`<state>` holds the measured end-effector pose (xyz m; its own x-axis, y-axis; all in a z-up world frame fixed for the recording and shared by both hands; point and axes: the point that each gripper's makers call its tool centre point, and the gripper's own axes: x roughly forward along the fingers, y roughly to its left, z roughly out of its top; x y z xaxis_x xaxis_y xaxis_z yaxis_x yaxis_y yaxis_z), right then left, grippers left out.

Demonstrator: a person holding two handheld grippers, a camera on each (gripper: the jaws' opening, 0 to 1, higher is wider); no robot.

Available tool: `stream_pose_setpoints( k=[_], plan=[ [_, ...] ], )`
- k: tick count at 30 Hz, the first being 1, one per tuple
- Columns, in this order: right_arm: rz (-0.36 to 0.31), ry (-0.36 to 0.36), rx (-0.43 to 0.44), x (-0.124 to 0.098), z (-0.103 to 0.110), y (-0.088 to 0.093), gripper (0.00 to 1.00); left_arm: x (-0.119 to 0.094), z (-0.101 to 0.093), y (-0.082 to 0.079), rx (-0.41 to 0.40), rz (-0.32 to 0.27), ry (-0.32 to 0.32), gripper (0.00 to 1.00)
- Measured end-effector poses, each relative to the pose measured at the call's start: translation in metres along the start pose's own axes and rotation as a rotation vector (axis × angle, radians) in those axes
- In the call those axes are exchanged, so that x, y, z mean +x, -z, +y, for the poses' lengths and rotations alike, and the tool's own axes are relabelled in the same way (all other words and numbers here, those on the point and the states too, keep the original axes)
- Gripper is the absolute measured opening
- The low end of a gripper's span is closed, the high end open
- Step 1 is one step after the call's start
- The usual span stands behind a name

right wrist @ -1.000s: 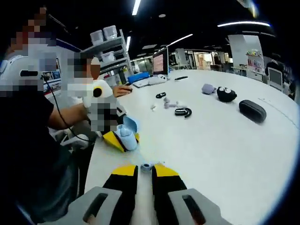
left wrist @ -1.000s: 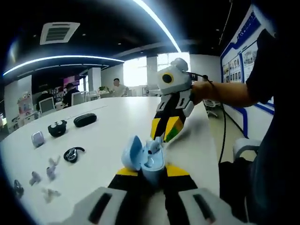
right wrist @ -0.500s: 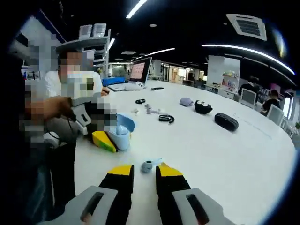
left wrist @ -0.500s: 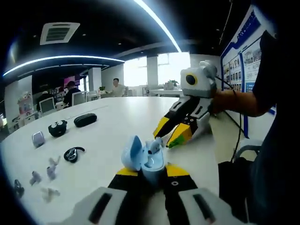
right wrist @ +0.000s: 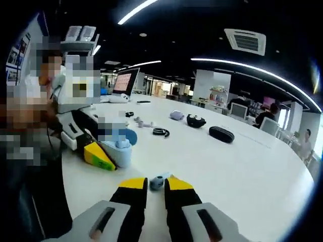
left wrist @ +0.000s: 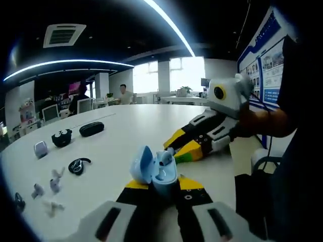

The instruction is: Pick up the earbuds from the table and place the earbuds into the earbud case

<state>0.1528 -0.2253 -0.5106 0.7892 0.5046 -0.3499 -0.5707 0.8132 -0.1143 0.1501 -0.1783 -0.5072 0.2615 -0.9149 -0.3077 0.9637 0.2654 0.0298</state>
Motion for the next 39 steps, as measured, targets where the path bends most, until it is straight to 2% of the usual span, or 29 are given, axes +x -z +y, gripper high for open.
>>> stream_pose_setpoints(
  k=[7,13,14,22,29,34,39],
  plan=[
    [0.002,-0.002,0.031,-0.001,-0.003,0.001,0.11,0.0,0.0,0.0,0.002,-0.001,-0.001,0.19],
    [-0.034,-0.059,0.172,-0.005,0.001,-0.007,0.1,0.0,0.0,0.0,0.015,0.001,-0.006,0.19],
    [-0.055,-0.089,0.233,-0.008,0.002,-0.013,0.1,0.0,0.0,-0.001,0.019,0.002,-0.007,0.19],
    [-0.139,-0.242,0.484,-0.025,0.016,-0.045,0.1,0.001,-0.001,-0.001,0.045,0.01,-0.009,0.19],
    [-0.155,-0.405,0.606,-0.029,0.045,-0.064,0.1,0.003,-0.002,-0.002,0.075,0.026,-0.011,0.19],
    [-0.132,-0.478,0.639,-0.025,0.062,-0.068,0.1,0.004,-0.002,-0.003,0.099,0.038,-0.016,0.19],
    [-0.12,-0.502,0.717,-0.018,0.064,-0.066,0.1,0.004,-0.004,-0.004,0.143,0.055,-0.025,0.19]
  ],
)
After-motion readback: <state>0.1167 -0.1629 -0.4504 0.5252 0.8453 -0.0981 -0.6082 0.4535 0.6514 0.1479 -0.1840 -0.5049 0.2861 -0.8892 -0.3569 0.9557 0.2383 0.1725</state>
